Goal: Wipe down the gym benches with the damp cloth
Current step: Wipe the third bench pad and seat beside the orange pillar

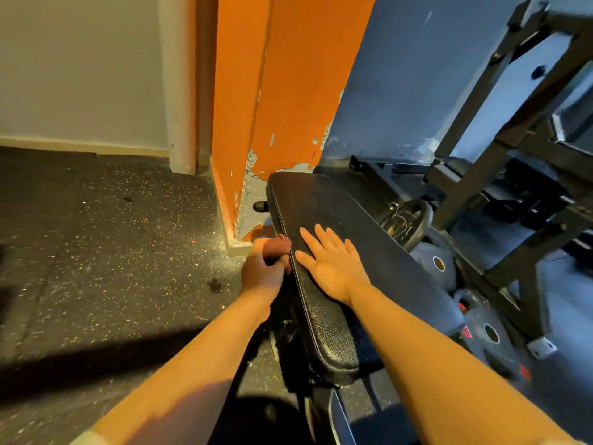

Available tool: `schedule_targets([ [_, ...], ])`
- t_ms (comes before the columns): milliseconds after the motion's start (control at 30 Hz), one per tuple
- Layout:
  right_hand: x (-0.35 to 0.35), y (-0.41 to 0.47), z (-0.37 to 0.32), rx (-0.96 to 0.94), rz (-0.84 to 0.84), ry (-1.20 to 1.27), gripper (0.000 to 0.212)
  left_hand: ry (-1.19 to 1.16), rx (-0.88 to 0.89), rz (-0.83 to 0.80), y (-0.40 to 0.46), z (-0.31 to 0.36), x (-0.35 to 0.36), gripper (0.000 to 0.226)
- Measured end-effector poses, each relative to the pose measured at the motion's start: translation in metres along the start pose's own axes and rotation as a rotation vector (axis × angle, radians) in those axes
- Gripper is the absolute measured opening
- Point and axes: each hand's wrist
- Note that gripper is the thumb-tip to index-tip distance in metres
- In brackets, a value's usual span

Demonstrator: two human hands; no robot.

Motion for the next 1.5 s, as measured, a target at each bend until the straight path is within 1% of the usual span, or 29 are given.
schedule_targets([
  [33, -0.004, -0.004, -0.002, 0.018, 0.034, 0.25, 0.052, 0.001, -0.006, 0.017, -0.006, 0.006, -0.005, 0.029],
  [100, -0.015, -0.019, -0.002, 0.088, 0.274, 0.843, 0.047, 0.027, 0.004, 0.074, -0.015, 0.018, -0.018, 0.031],
  [133, -0.022, -0.029, 0.002, 0.144, 0.415, 0.993, 0.046, 0.025, 0.023, 0.107, -0.019, 0.023, -0.025, 0.034],
  [167, -0.03, -0.039, 0.005, 0.183, 0.505, 1.009, 0.044, 0.001, 0.054, 0.134, -0.022, 0.029, -0.031, 0.035],
  [200, -0.036, -0.049, 0.008, 0.199, 0.525, 0.954, 0.039, -0.038, 0.085, 0.141, -0.025, 0.036, -0.034, 0.035],
  [267, -0.045, -0.063, 0.013, 0.145, 0.444, 0.977, 0.029, -0.153, 0.141, 0.097, -0.036, 0.049, -0.028, 0.037],
  [300, -0.046, -0.069, 0.01, 0.098, 0.344, 1.053, 0.03, -0.211, 0.174, 0.036, -0.044, 0.054, -0.02, 0.038],
  [367, -0.044, -0.077, -0.001, 0.003, 0.147, 1.236, 0.045, -0.272, 0.248, -0.168, -0.057, 0.057, 0.001, 0.04],
  [400, -0.041, -0.08, -0.007, -0.04, 0.139, 1.301, 0.049, -0.276, 0.279, -0.297, -0.064, 0.056, 0.01, 0.043],
  [433, -0.04, -0.082, -0.009, -0.068, 0.208, 1.331, 0.049, -0.274, 0.313, -0.4, -0.069, 0.054, 0.018, 0.046],
  [467, -0.041, -0.085, -0.009, -0.097, 0.326, 1.294, 0.048, -0.241, 0.351, -0.439, -0.071, 0.05, 0.021, 0.047],
  [500, -0.042, -0.09, -0.007, -0.128, 0.457, 1.16, 0.048, -0.185, 0.379, -0.4, -0.069, 0.044, 0.02, 0.046],
  [567, -0.04, -0.096, 0.004, -0.219, 0.557, 0.775, 0.037, -0.014, 0.385, -0.147, -0.06, 0.027, 0.01, 0.041],
  [600, -0.036, -0.096, 0.007, -0.246, 0.496, 0.611, 0.029, 0.05, 0.342, -0.051, -0.054, 0.017, 0.003, 0.04],
  [633, -0.029, -0.094, 0.008, -0.241, 0.381, 0.435, 0.034, 0.087, 0.283, -0.01, -0.047, 0.009, -0.002, 0.04],
  [700, -0.006, -0.082, 0.009, -0.245, 0.204, 0.055, 0.059, 0.172, 0.185, -0.028, -0.032, 0.0, -0.006, 0.041],
  [733, 0.001, -0.073, 0.011, -0.256, 0.16, -0.078, 0.06, 0.232, 0.16, -0.053, -0.025, 0.0, -0.007, 0.041],
  [867, -0.012, -0.033, 0.026, -0.24, 0.108, -0.06, 0.037, 0.41, 0.146, -0.188, 0.0, 0.006, -0.007, 0.055],
  [933, -0.023, -0.008, 0.049, -0.121, 0.126, -0.021, 0.029, 0.411, 0.097, -0.263, 0.003, 0.006, -0.007, 0.061],
  [967, -0.029, 0.006, 0.058, -0.045, 0.145, -0.014, 0.03, 0.398, 0.077, -0.283, 0.004, 0.004, -0.008, 0.062],
  [1033, -0.033, 0.035, 0.07, 0.075, 0.144, 0.024, 0.046, 0.382, 0.079, -0.294, 0.006, 0.0, -0.008, 0.063],
  [1100, -0.031, 0.065, 0.062, 0.122, 0.118, 0.064, 0.047, 0.357, 0.114, -0.284, 0.01, -0.005, -0.01, 0.064],
  [1133, -0.031, 0.071, 0.041, 0.106, 0.117, 0.08, 0.043, 0.345, 0.126, -0.275, 0.011, -0.006, -0.011, 0.064],
  [1200, -0.022, 0.076, -0.002, -0.044, 0.117, 0.101, 0.033, 0.31, 0.097, -0.25, 0.012, -0.009, -0.011, 0.064],
  [1267, -0.012, 0.066, -0.037, -0.228, 0.086, 0.093, 0.036, 0.262, 0.067, -0.216, 0.011, -0.011, -0.008, 0.062],
  [1333, -0.008, 0.049, -0.042, -0.398, 0.073, 0.076, 0.034, 0.23, 0.067, -0.174, 0.011, -0.011, -0.007, 0.059],
  [1400, -0.014, 0.044, -0.016, -0.52, 0.091, 0.031, 0.035, 0.217, 0.068, -0.168, 0.012, -0.01, -0.007, 0.062],
  [1433, -0.02, 0.049, 0.005, -0.512, 0.097, -0.011, 0.037, 0.212, 0.051, -0.182, 0.014, -0.01, -0.007, 0.068],
  [1500, -0.035, 0.067, 0.051, -0.331, 0.112, -0.102, 0.044, 0.219, 0.028, -0.222, 0.015, -0.01, -0.006, 0.077],
])
Point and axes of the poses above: each hand's wrist, its own y-axis towards the middle knuckle, its own x-axis out of the palm, z = x × y, and after that the axes turned 1 degree about -x, right-handed
